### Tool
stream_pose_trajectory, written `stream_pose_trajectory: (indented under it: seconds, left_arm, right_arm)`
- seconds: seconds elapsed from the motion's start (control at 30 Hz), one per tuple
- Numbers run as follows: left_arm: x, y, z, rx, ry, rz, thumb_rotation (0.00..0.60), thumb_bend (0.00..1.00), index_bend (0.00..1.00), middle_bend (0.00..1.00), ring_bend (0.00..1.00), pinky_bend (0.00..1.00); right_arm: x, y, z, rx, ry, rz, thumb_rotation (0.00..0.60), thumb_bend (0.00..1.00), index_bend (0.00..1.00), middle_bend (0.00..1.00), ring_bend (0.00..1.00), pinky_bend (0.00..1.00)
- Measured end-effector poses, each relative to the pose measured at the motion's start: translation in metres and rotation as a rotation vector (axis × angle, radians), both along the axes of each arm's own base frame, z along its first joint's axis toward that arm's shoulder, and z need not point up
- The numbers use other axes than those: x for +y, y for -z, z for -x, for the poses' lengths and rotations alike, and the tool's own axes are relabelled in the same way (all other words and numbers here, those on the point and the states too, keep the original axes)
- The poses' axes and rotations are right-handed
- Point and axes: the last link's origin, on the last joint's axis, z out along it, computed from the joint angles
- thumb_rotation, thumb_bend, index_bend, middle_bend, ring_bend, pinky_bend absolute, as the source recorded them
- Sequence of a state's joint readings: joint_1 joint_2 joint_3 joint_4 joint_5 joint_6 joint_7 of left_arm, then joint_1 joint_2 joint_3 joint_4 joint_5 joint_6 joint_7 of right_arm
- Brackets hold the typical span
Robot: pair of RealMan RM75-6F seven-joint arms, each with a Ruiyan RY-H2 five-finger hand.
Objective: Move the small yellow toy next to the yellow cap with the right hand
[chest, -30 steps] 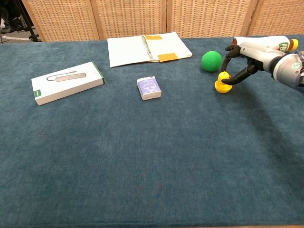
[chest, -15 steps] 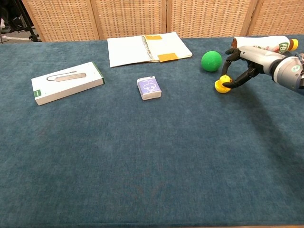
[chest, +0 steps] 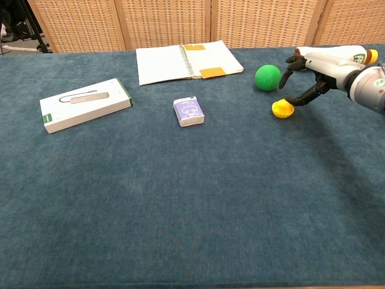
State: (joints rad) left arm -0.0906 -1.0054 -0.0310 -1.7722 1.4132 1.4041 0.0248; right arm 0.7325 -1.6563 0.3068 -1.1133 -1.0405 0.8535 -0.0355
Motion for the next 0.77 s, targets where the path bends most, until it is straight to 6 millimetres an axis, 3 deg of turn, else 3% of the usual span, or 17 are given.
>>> stream_pose_trajectory:
  seconds: [0.13,0.17,0.3,0.57,0.77]
  left_arm:
    - [0.000,-0.001,0.000,-0.003,0.005,-0.004,0.600,0.00,0.00,0.00,0.00,0.00]
    - [-0.001,-0.002,0.000,-0.003,0.007,-0.008,0.600,0.00,0.00,0.00,0.00,0.00]
    - [-0.003,-0.005,-0.001,-0.002,0.017,-0.025,0.600,0.00,0.00,0.00,0.00,0.00]
    - [-0.007,-0.006,-0.001,0.000,0.050,-0.040,0.600,0.00,0.00,0.00,0.00,0.00]
    - [-0.007,-0.008,-0.001,-0.010,0.074,-0.043,0.600,0.00,0.00,0.00,0.00,0.00]
  right_arm:
    - [0.008,-0.013,-0.006,-0.011,-0.040,0.031,0.600,0.39,0.34,0.00,0.00,0.00]
    - [0.012,-0.019,-0.007,-0.014,-0.057,0.045,0.600,0.34,0.30,0.00,0.00,0.00]
    - [0.033,-0.047,-0.005,-0.011,-0.116,0.113,0.600,0.01,0.02,0.00,0.00,0.00]
    - [0.110,-0.120,0.040,0.052,-0.143,0.263,0.600,0.00,0.00,0.00,0.00,0.00]
    - [0.164,-0.149,0.063,0.061,-0.111,0.291,0.600,0.00,0.00,0.00,0.00,0.00]
